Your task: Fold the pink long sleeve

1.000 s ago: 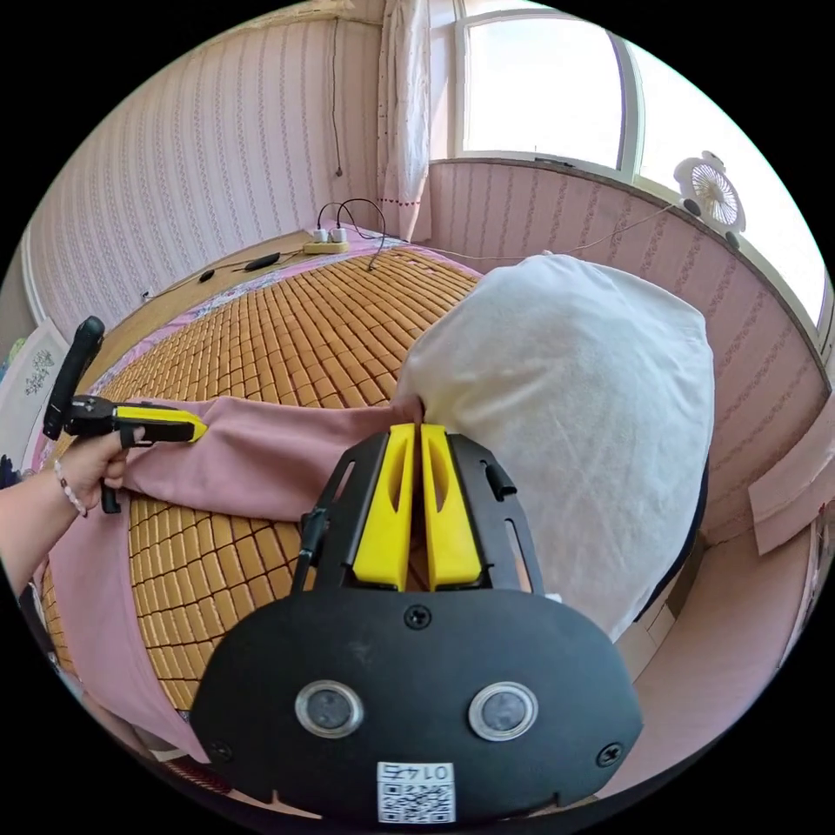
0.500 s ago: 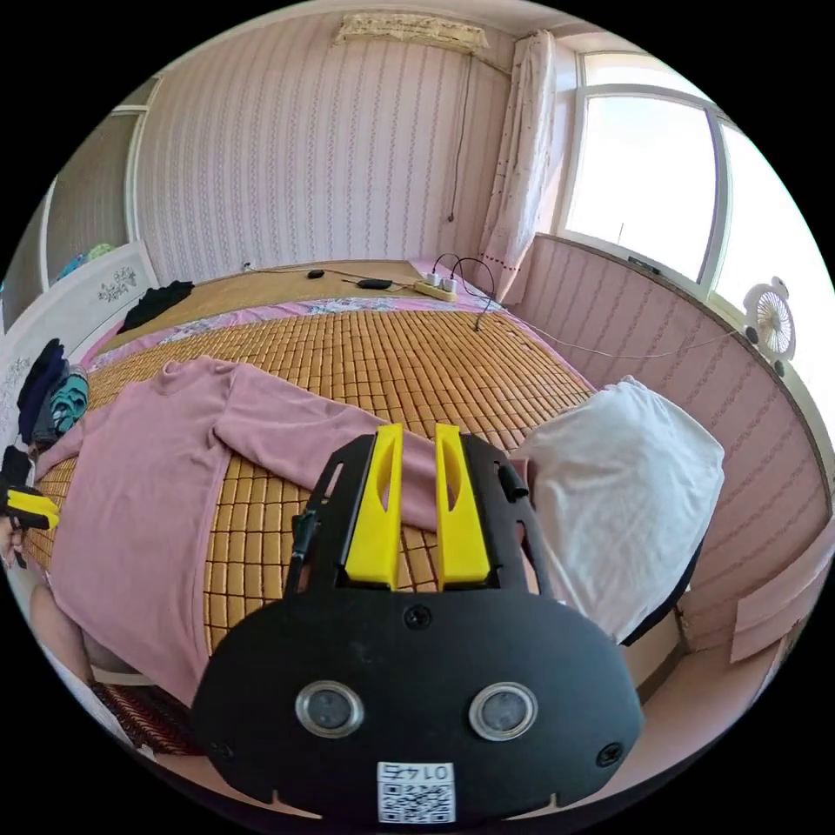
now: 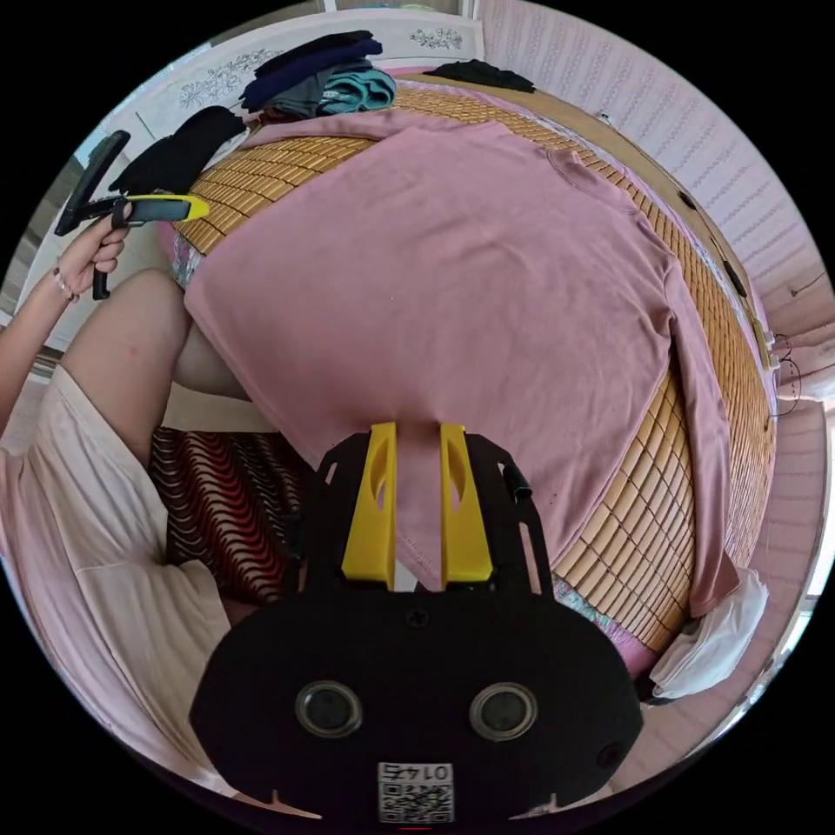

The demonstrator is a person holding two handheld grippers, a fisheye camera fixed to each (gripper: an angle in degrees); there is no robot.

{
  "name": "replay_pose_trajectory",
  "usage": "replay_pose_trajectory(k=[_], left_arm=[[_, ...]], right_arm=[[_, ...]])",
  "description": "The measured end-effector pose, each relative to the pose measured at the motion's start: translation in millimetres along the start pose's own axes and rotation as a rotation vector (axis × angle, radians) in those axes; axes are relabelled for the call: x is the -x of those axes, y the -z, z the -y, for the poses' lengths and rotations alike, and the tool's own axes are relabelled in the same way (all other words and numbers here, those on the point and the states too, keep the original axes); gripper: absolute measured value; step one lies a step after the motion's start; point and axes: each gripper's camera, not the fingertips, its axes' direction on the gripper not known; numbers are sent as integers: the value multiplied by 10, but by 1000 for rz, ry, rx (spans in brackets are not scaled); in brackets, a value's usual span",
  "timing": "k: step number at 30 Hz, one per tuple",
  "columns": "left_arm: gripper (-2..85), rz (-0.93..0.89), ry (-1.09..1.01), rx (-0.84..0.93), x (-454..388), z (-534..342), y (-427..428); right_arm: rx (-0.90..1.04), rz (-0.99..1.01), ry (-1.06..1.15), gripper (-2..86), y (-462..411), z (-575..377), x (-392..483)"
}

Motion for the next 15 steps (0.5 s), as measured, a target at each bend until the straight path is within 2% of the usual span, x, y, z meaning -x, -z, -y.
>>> replay_pose_trajectory(k=[3, 5, 10, 14, 15], left_arm=[[74, 4, -61, 99, -48, 6, -57], [63, 45, -91, 105, -65, -13, 17], [23, -29, -192, 187, -15, -116, 263], [38, -56, -148, 129, 245, -155, 594], [40, -52, -103, 70, 408, -159, 782]], right_arm=[[70, 32, -42, 89, -151, 136, -31], [110, 22, -23, 90, -255, 279, 33], [164, -71, 22, 87, -471, 491, 275], [241, -103, 49, 79, -596, 723, 400], [249, -105, 55, 77, -595, 778, 412]])
